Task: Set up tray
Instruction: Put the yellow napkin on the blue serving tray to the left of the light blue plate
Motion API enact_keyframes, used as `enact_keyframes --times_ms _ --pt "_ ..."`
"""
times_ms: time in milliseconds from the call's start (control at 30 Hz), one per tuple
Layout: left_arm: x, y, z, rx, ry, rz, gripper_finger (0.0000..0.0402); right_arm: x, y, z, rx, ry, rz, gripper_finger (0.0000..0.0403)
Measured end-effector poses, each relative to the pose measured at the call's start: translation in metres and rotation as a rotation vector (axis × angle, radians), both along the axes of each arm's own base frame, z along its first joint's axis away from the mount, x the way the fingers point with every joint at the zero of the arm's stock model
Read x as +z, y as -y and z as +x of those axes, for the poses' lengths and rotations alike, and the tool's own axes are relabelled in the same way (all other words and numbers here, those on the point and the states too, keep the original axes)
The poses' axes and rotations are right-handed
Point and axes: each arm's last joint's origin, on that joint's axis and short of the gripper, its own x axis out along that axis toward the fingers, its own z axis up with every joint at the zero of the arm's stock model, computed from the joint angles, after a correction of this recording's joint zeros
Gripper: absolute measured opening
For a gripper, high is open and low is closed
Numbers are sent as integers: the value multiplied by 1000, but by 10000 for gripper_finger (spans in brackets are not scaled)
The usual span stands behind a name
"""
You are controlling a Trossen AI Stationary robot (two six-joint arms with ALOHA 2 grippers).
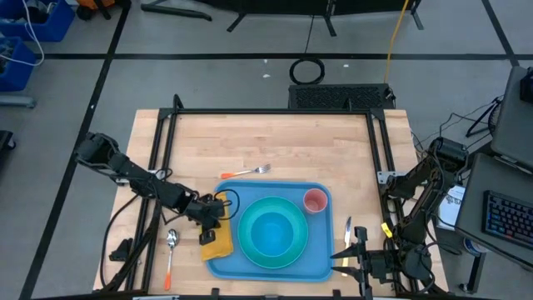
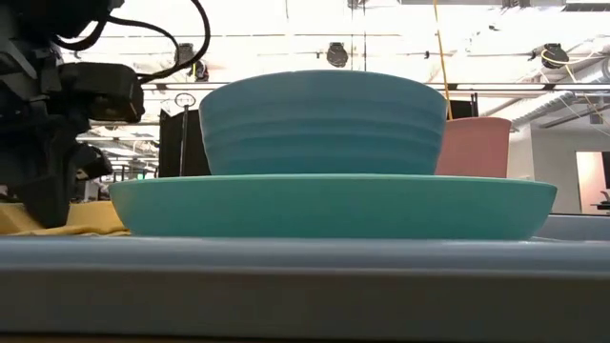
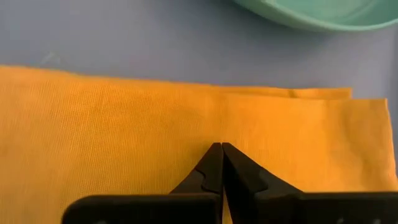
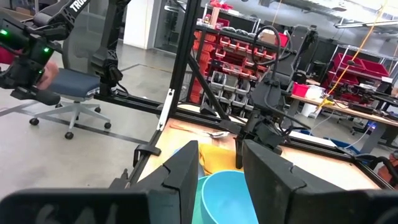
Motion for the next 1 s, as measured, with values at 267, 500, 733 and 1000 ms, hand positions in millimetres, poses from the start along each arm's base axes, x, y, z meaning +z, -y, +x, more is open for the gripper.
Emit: enact_keyframes --times_ms 267,500,733,1000 --pt "2 0 5 -36 50 -12 5 0 0 1 -2 0 -1 114" --pt "5 3 10 -51 55 -18 3 0 0 1 -2 0 -1 114" --pt "42 15 20 -104 14 74 2 0 0 1 -2 -2 -4 114" --pt "49 12 16 -63 -97 168 2 -1 0 1 -2 -4 9 114"
